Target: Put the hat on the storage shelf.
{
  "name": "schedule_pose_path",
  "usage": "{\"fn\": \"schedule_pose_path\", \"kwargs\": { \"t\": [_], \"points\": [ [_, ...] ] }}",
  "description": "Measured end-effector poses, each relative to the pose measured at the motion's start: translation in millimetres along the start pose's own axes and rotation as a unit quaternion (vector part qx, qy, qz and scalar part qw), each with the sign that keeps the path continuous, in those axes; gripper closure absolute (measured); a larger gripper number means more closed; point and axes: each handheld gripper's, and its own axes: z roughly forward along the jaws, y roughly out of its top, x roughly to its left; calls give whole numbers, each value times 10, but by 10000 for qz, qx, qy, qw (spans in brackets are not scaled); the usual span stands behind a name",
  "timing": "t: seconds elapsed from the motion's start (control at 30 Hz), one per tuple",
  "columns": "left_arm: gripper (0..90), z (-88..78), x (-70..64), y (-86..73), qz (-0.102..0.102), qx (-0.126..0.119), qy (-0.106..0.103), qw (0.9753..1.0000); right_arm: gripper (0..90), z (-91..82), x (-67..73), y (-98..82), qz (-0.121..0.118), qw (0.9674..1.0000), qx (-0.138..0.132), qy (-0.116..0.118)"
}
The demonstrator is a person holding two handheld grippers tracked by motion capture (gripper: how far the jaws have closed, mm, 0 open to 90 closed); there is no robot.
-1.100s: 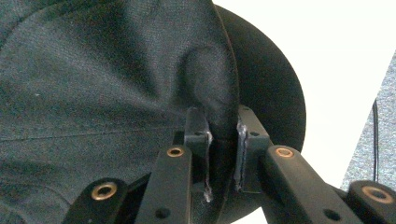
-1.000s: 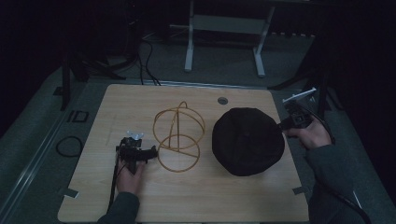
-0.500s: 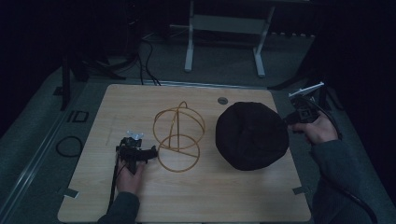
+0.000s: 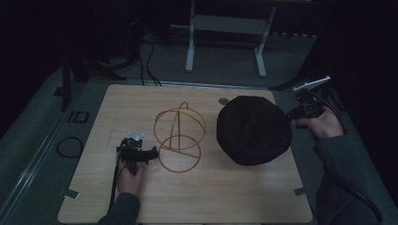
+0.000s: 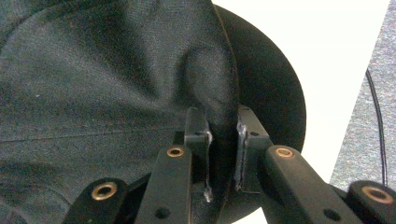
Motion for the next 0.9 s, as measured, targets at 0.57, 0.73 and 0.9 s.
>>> {"fn": "schedule_pose_path", "kwargs": {
  "t": [0.57,0.73,0.9],
  "points": [
    [12,0,0,0,0,-2,0,10000,784,-115,197,149,-87,9995,-167,236],
    [12,0,0,0,0,-3,-2,10000,784,-116,262,198,-147,9993,-186,304],
    [12,0,0,0,0,-3,-1,10000,784,-101,331,247,-178,9990,-176,362]
  ]
}}
